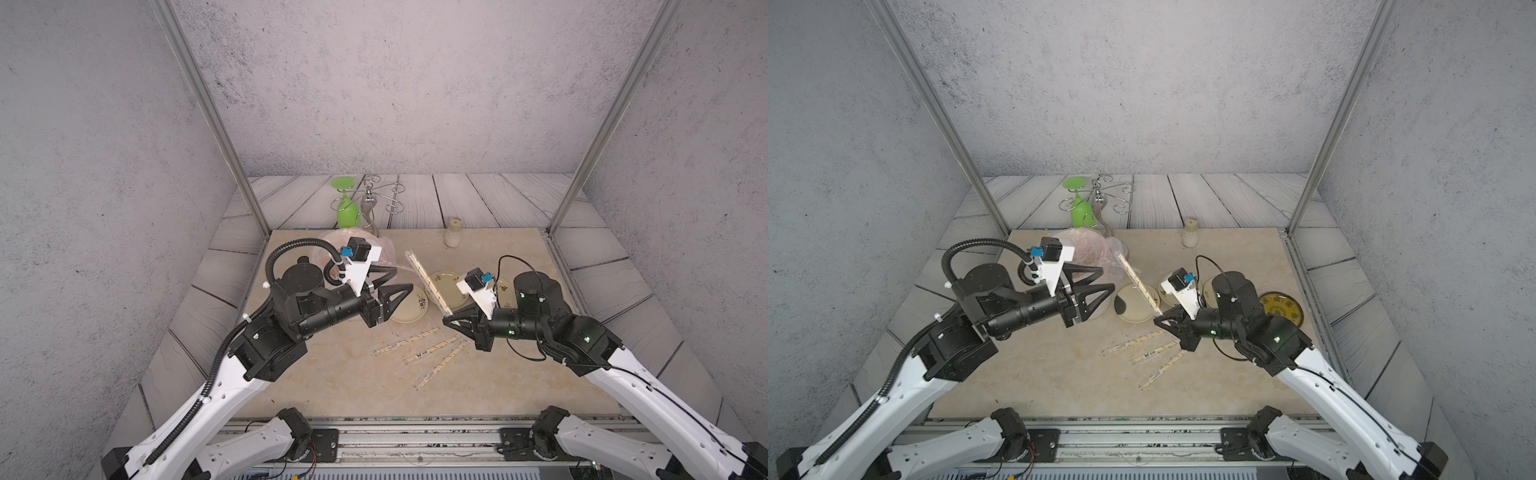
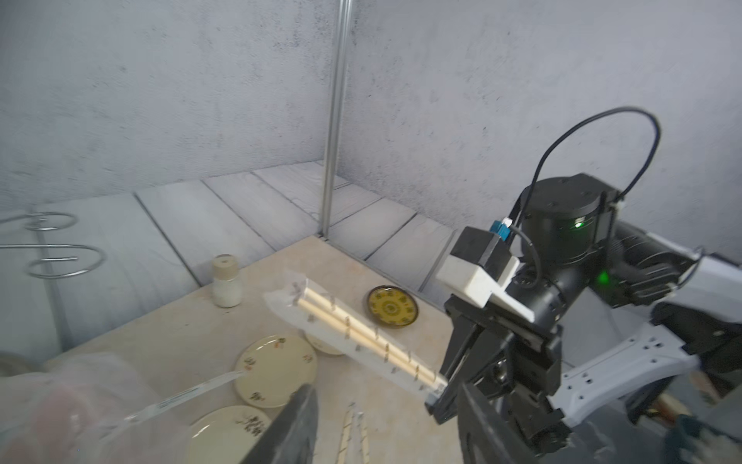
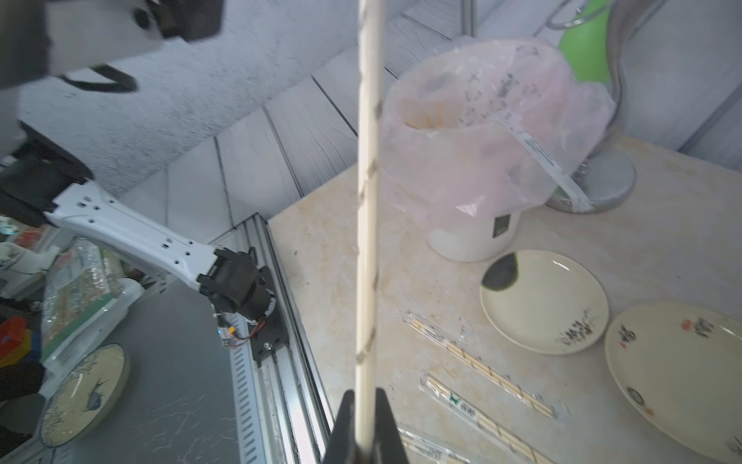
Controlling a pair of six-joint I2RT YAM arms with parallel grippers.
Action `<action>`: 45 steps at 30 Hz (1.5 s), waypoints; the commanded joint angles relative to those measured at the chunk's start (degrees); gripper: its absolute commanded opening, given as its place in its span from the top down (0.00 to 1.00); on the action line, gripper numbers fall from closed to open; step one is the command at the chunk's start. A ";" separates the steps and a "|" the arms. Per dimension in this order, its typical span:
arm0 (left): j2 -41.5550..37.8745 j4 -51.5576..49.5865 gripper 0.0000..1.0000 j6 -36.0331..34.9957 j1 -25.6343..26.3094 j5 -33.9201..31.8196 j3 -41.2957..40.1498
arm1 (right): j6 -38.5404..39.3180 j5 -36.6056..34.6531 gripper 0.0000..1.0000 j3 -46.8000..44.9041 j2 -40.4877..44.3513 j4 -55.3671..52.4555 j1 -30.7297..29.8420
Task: Remove the packaging of disposable chopsticks
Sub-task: Pick up the disposable chopsticks from the center of the board, then remove the packet bag from the disposable chopsticks.
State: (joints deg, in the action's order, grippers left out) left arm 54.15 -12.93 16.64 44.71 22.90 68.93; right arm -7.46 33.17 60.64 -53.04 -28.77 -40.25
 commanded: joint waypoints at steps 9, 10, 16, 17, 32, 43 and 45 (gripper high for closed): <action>-0.99 25.98 0.55 22.47 -3.83 18.21 -4.53 | -0.39 18.85 1.00 -3.23 3.80 12.90 0.15; -0.98 26.62 0.55 23.09 -4.02 18.17 -4.74 | -0.61 19.28 1.00 -3.25 3.89 13.24 0.12; -1.51 27.17 0.52 24.54 -5.44 15.81 -5.70 | -1.75 19.86 1.00 -3.43 5.18 15.85 0.15; -1.76 27.57 0.52 24.61 -5.59 15.77 -5.91 | -1.66 19.92 1.00 -3.19 5.06 15.37 0.15; -1.59 32.28 0.80 27.42 -5.95 18.50 -5.12 | -0.58 18.69 1.00 -1.40 2.78 11.39 0.13; -4.81 25.64 1.00 22.91 -5.95 9.46 -5.11 | -0.63 18.55 1.00 -1.06 2.16 9.76 0.11; -5.98 22.32 1.00 19.75 -5.95 4.74 -4.91 | -0.71 18.77 1.00 -0.50 1.50 8.98 0.08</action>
State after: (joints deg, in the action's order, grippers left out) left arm 50.65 11.25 40.69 39.07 35.22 63.37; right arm -8.19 52.03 58.35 -50.94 -17.69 -40.27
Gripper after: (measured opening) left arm 0.042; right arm 0.068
